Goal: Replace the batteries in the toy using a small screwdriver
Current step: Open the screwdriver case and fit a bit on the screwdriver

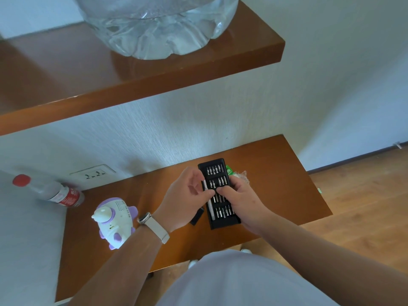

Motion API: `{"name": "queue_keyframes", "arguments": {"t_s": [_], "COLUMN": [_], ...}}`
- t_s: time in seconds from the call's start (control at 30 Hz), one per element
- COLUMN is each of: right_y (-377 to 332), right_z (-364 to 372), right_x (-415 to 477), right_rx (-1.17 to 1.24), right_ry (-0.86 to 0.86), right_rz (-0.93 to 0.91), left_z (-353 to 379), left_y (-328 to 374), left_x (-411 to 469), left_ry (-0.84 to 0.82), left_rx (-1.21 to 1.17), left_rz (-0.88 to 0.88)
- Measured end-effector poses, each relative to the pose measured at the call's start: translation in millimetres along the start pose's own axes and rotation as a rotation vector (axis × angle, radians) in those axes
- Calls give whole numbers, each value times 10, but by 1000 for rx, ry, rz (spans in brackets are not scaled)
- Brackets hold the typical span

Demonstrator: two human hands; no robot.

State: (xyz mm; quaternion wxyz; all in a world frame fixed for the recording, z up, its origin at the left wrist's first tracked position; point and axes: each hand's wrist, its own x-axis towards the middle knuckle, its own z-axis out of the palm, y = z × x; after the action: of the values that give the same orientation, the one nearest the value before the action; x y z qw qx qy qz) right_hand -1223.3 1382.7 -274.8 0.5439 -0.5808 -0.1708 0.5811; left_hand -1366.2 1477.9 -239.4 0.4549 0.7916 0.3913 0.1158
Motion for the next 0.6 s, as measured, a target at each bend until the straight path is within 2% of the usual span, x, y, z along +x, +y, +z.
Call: {"name": "queue_keyframes", "arguments": {"t_s": [0.13,0.4,0.6], "right_y": [36,105,256], "right_z": [5,165,399], "right_x": [29,103,259], "right_rx": [2,-43,-79], "right_ry": [15,-10,-50], "right_rz": [16,56,116], "left_z": [44,48,-192], "left_y": [-16,-107,-340], "left_x": [-77,-240,-415], "left_ry": [75,147,330], "left_rx": [-173,-446,-586], "left_rz": [-56,-279,-339]}}
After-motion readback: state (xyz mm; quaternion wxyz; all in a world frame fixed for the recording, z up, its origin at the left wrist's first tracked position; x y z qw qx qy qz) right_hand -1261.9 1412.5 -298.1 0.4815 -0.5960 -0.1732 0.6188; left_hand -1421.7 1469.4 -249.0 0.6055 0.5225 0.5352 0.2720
